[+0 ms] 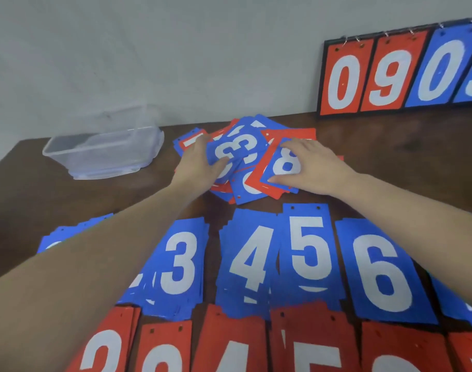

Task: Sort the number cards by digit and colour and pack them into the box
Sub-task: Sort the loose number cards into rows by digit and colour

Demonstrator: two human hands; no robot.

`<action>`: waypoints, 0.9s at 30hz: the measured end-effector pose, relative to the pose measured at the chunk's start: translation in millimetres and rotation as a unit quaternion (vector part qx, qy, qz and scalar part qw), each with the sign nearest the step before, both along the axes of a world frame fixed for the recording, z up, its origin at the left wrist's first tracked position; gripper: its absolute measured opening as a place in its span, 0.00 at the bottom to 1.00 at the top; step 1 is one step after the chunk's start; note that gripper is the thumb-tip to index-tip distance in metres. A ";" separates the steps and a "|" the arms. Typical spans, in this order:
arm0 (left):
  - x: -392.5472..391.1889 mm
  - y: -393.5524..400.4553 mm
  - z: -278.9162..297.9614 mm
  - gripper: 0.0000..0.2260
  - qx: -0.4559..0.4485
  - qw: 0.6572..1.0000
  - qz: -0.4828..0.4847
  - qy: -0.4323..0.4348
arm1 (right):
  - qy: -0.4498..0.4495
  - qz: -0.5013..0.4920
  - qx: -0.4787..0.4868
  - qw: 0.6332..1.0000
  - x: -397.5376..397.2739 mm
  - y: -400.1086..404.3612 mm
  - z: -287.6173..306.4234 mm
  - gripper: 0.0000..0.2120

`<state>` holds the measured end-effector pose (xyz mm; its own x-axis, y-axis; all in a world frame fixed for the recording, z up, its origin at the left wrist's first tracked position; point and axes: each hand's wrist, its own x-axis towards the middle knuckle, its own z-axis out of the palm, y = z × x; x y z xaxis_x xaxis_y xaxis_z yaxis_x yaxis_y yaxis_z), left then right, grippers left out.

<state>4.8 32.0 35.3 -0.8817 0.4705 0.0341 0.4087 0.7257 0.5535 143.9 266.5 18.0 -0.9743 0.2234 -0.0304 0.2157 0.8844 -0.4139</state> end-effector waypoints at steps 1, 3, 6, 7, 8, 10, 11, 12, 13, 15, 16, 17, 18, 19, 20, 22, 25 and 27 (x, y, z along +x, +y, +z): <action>-5.5 3.5 -3.1 0.32 -0.009 1.000 -0.005 0.002 | -0.019 0.002 0.014 1.000 -1.1 1.6 -3.8 0.49; -14.3 10.4 -8.4 0.33 -0.030 0.999 -0.016 0.001 | -0.033 0.006 0.041 0.999 -1.1 6.5 -8.9 0.52; -22.9 18.6 -11.8 0.33 -0.061 0.997 -0.030 -0.024 | -0.020 0.013 0.052 0.998 0.3 12.4 -6.1 0.46; -24.2 20.3 -11.9 0.33 -0.074 0.996 -0.033 -0.030 | -0.015 0.017 0.054 0.998 0.3 13.1 -4.5 0.44; -24.7 21.2 -12.0 0.33 -0.086 0.995 -0.035 -0.033 | -0.010 0.022 0.055 0.998 -0.1 13.5 -3.4 0.43; -25.1 20.0 -11.9 0.33 -0.092 0.995 -0.038 -0.028 | -0.010 0.028 0.054 0.998 -1.3 12.2 -1.6 0.42; -25.7 18.9 -11.8 0.33 -0.087 0.995 -0.039 -0.027 | -0.012 0.027 0.054 0.998 -1.7 11.0 -0.4 0.41; -26.8 18.1 -12.5 0.33 -0.082 0.995 -0.040 -0.027 | -0.013 0.026 0.056 0.998 -2.0 10.0 0.8 0.41; -27.9 17.2 -12.3 0.33 -0.080 0.996 -0.041 -0.026 | -0.015 0.024 0.059 0.998 -2.2 8.8 2.2 0.41; -29.9 15.9 -8.7 0.32 -0.081 0.995 -0.045 -0.029 | -0.019 0.024 0.063 0.998 -1.7 6.4 5.1 0.41; -31.1 15.6 -6.6 0.31 -0.083 0.995 -0.050 -0.028 | -0.018 0.027 0.060 0.998 -1.4 5.8 6.1 0.40; -31.4 15.2 -4.5 0.30 -0.088 0.994 -0.058 -0.023 | -0.014 0.031 0.054 0.998 -0.7 4.9 6.9 0.40; -30.9 14.2 -2.9 0.29 -0.092 0.993 -0.069 -0.015 | -0.006 0.035 0.049 0.998 0.3 3.7 7.5 0.39; -29.2 13.0 -1.9 0.28 -0.090 0.993 -0.081 -0.008 | 0.002 0.040 0.048 0.998 2.4 1.4 8.8 0.38; -26.4 11.5 -0.9 0.27 -0.080 0.992 -0.093 -0.001 | 0.012 0.046 0.055 0.997 4.4 -0.8 9.8 0.37; -21.4 7.2 -0.1 0.27 -0.049 0.993 -0.110 0.007 | 0.036 0.062 0.079 0.994 8.4 -4.3 11.4 0.35; -17.5 -0.2 1.9 0.27 -0.004 0.994 -0.104 0.009 | 0.075 0.078 0.063 0.992 12.7 -8.3 13.5 0.30; -16.7 -5.3 3.7 0.27 0.020 0.995 -0.095 -0.009 | 0.076 0.068 0.035 0.994 13.7 -10.1 17.2 0.24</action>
<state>-11.9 26.7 39.1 -0.7776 0.6275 0.0402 0.5258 0.6138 0.5889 157.6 256.4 35.3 -0.9877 0.0851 0.1310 0.0310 0.9288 -0.3692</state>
